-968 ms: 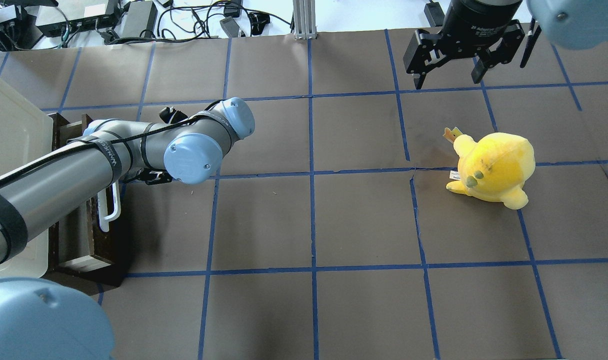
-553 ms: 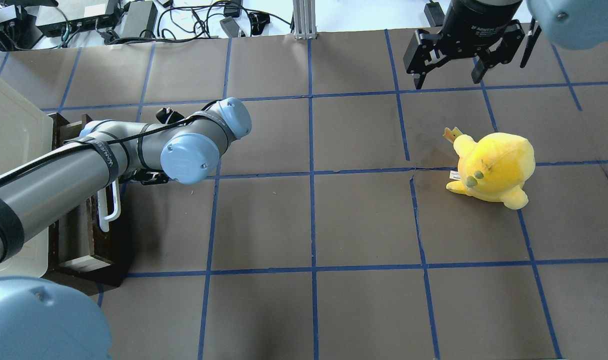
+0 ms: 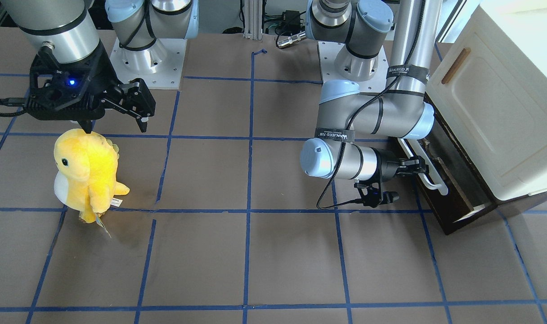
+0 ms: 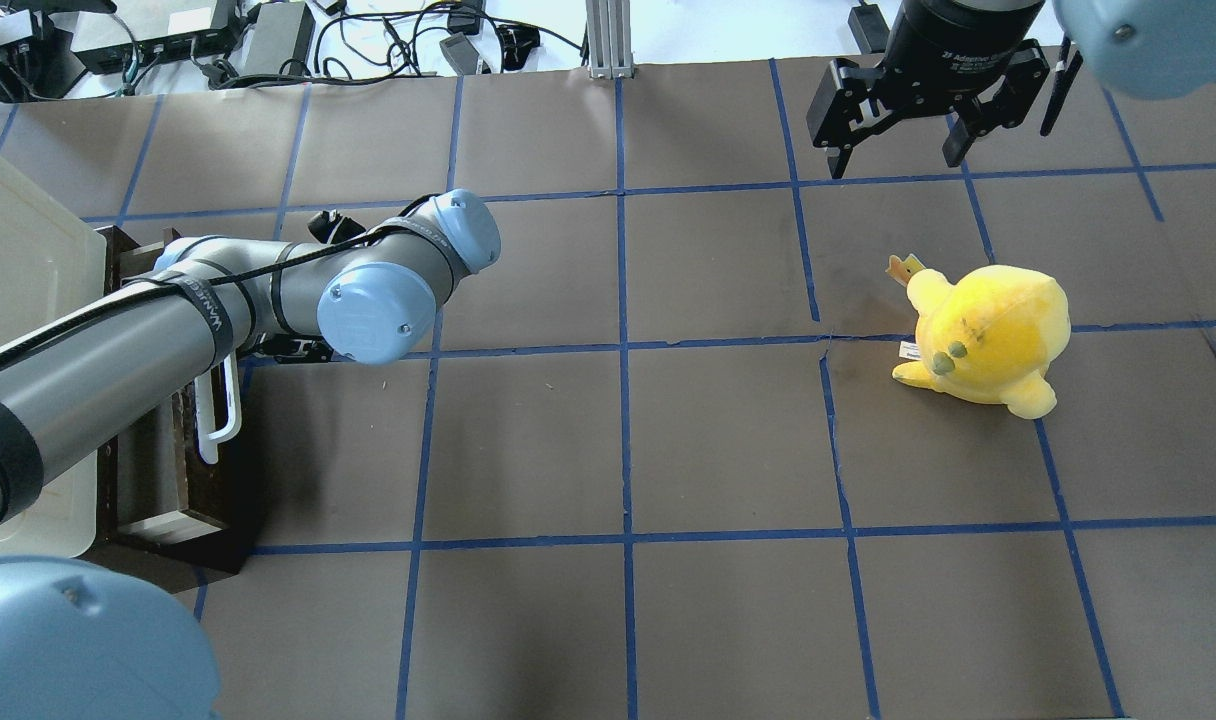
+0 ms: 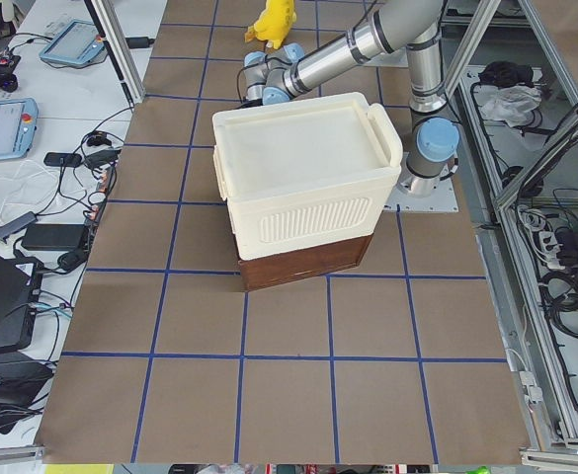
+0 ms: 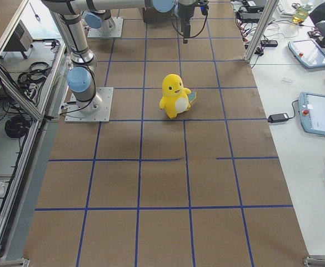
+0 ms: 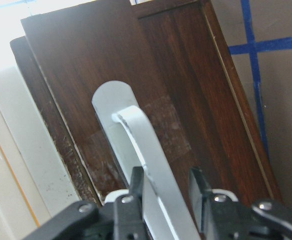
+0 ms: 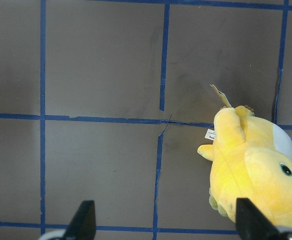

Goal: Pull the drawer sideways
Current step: 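Keep pulling the drawer open with the left gripper toward the table center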

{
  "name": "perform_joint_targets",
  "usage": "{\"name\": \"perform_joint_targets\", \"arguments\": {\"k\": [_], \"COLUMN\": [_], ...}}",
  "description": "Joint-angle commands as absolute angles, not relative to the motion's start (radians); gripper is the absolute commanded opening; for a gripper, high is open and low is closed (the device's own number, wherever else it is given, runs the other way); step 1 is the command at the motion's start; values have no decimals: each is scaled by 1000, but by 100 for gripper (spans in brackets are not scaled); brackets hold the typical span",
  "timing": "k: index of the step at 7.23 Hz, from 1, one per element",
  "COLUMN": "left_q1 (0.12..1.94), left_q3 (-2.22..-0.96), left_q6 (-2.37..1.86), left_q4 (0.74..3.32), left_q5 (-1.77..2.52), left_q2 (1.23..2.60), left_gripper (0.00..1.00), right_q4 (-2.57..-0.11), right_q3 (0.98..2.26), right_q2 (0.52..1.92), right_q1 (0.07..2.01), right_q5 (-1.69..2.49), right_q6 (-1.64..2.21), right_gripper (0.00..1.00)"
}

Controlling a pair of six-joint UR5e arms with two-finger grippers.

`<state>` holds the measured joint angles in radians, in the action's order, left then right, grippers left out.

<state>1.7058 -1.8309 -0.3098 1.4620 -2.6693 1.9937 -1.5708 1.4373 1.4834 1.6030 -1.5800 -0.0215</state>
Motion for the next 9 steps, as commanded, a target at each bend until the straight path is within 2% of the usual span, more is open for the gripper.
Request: {"name": "perform_joint_targets", "arguments": {"k": [1,6,9], "left_q1": [1706,1707,1712], "left_q3": [-1832,-1832,-1824], "left_q6": [-308,-308,-310], "left_q4": [1463,1463,1462], "left_q5": [-2669,-2668,-2660], "left_q2": [1990,1987,1990], "left_gripper": [38,23,23], "right_q4": [-1571,-1571,-1571], "right_q3": [1437,1437,1437], "right_q2": [1483,1483,1483], "right_q1": [1603,1603,1603], "right_q5": [-1580,-1580,-1580], "right_q6": [-21,-23,-21], "right_gripper": [100,100,100]}}
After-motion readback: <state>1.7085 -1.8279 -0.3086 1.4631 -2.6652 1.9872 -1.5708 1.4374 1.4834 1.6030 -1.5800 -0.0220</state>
